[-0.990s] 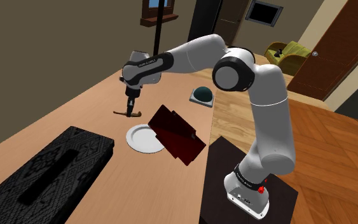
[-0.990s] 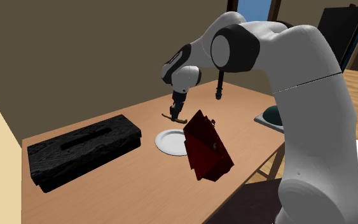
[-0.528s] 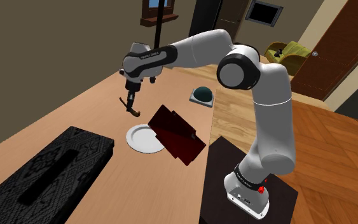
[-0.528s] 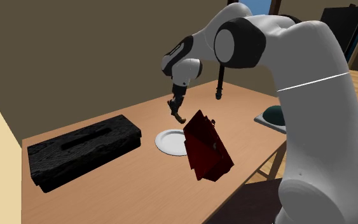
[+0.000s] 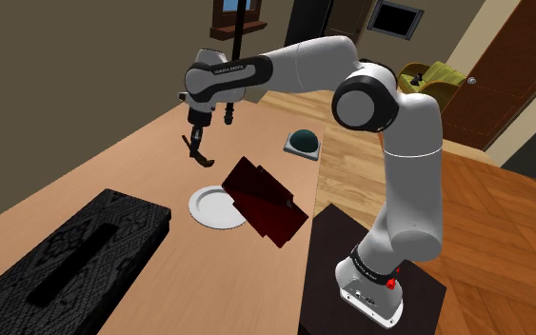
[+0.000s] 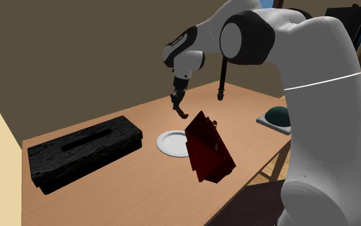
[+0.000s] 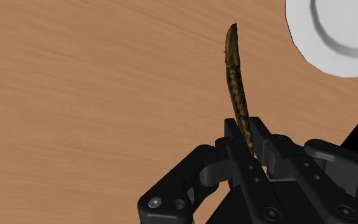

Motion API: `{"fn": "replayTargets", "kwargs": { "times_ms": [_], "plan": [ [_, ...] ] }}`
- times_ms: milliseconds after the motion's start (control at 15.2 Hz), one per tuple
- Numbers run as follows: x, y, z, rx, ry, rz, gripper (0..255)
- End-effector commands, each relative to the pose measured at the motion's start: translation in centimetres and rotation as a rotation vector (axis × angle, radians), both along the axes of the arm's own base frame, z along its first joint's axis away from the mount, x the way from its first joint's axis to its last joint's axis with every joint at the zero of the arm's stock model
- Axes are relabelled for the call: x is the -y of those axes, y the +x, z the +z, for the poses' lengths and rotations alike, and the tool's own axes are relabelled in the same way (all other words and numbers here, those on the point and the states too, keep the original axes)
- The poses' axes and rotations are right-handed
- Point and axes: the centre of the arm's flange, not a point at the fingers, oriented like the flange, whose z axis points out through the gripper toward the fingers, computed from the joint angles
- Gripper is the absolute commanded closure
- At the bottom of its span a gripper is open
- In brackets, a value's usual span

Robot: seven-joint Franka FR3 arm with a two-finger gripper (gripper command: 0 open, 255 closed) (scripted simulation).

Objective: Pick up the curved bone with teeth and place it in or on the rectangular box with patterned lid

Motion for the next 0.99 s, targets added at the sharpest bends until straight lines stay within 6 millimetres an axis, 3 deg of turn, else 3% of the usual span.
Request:
{"fn": "replayTargets", "kwargs": {
  "times_ms": [0,726,924],
  "plan": [
    [0.0,0.0,1.1,0.0,0.0,0.0,255],
    [0.0,0.0,6.6,0.0,0.0,0.0,255],
    [-3.5,-1.8,6.7,0.0,0.0,0.0,255]
  ]
}}
